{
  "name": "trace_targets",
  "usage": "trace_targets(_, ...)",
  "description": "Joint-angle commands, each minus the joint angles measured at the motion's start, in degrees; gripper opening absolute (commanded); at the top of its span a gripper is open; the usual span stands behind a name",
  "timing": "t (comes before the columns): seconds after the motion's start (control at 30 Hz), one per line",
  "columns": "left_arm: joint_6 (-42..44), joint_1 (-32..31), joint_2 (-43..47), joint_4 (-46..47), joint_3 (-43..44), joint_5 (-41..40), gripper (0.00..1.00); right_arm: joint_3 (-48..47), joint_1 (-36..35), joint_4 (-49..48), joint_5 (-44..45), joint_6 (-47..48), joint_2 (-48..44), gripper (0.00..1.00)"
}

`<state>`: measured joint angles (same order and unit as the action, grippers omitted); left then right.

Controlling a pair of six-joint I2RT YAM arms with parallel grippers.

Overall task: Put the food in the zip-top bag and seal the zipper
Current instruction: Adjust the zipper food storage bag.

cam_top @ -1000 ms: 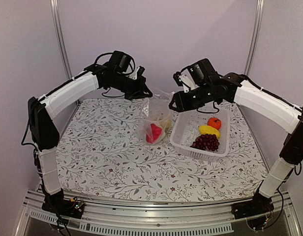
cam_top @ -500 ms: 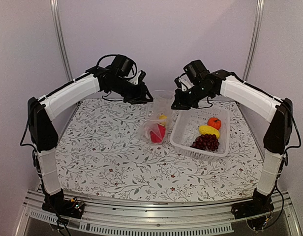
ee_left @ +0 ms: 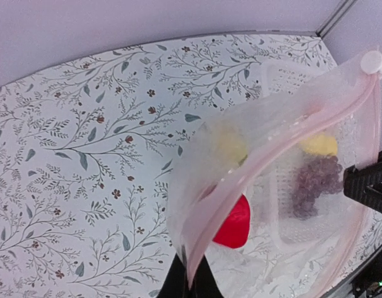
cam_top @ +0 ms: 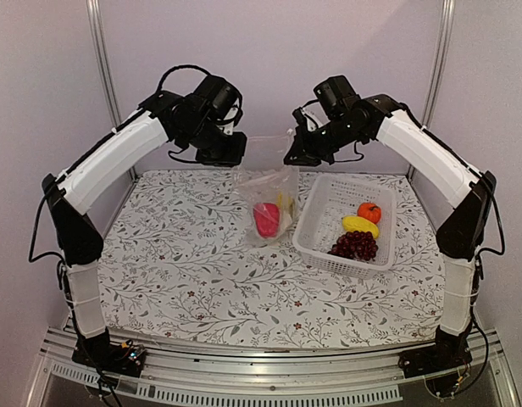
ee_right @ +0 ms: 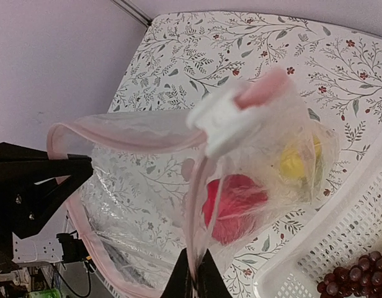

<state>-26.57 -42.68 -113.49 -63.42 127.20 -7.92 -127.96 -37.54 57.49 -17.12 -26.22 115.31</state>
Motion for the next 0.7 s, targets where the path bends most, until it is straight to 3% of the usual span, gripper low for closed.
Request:
trace_targets(0.0,0.22,-0.19,0.49,-4.86,4.26,-12.77,0.0,-4.07,0.19,2.41,-4.72,-0.44,2.96,0.05)
trace_targets(0.17,1.03,-1.51,-0.72,-5.48,4.13,-11.27,0.0,-3.93,0.19,-0.59,-6.12,-0.27,2.3,0.08)
trace_targets(0.4,0.46,-2.24,-4.46,-5.01,3.84,-8.07,0.0,-2.53,0.49,1.8,-7.46,0.61,4.26,0.22)
trace_targets(0.67,0.46,-1.82,-4.38,-1.46,3.56,-4.81,0.0,3.07,1.66,1.82,-5.87,1.42,-2.02,0.37)
